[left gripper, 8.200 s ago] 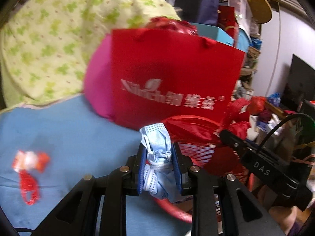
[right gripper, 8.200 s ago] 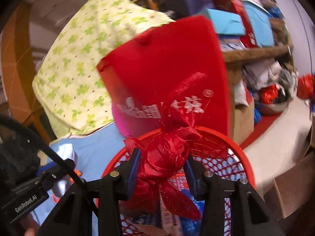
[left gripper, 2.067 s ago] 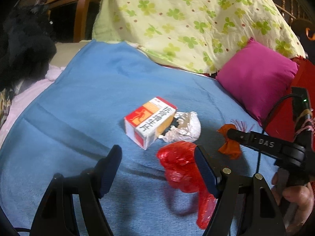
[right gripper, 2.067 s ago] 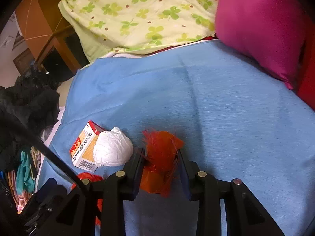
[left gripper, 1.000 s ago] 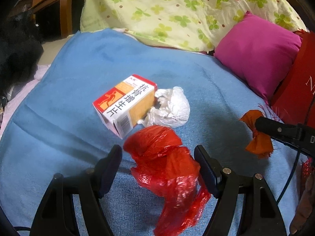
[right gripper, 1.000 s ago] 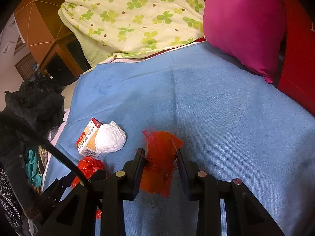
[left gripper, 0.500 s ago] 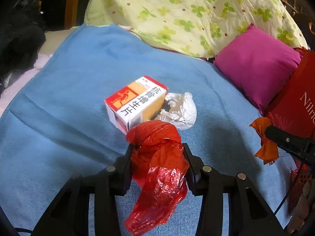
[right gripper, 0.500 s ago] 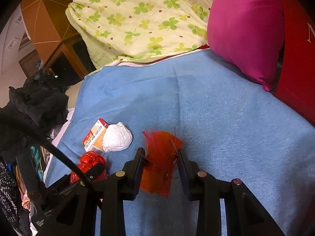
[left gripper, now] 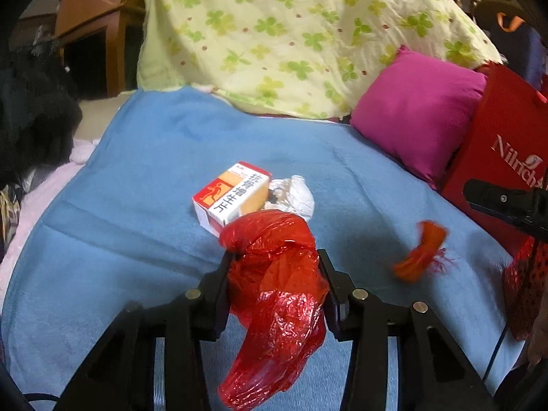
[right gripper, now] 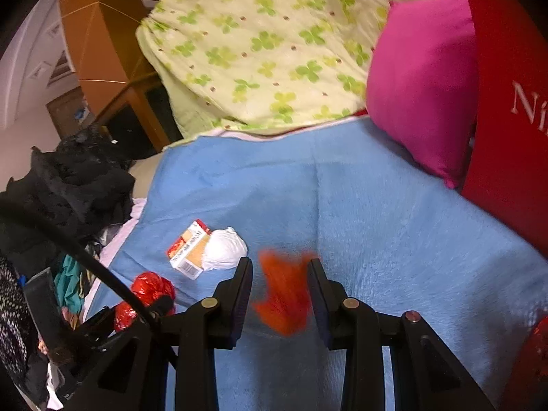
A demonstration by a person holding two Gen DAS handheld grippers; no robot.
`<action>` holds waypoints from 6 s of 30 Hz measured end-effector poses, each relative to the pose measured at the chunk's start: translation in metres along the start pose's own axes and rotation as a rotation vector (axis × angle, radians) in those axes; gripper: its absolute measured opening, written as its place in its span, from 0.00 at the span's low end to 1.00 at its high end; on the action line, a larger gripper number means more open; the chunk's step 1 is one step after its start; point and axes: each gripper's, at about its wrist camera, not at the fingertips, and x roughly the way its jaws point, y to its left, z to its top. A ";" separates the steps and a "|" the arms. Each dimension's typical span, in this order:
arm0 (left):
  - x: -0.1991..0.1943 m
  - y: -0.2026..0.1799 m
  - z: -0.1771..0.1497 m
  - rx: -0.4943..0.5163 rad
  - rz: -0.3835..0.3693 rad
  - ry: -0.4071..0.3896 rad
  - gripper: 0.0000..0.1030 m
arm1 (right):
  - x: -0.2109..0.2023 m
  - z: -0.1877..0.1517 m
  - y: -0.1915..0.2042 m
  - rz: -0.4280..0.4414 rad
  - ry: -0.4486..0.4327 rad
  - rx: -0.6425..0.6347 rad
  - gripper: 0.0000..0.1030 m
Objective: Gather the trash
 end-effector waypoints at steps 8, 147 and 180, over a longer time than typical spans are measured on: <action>-0.009 -0.006 -0.009 -0.004 0.009 0.014 0.45 | -0.020 -0.028 -0.009 0.008 0.026 0.015 0.35; -0.126 -0.386 -0.003 0.508 -0.431 -0.071 0.47 | -0.302 -0.099 -0.250 -0.089 -0.504 0.557 0.41; -0.113 -0.351 0.008 0.404 -0.424 -0.070 0.66 | -0.295 -0.098 -0.243 -0.075 -0.486 0.572 0.52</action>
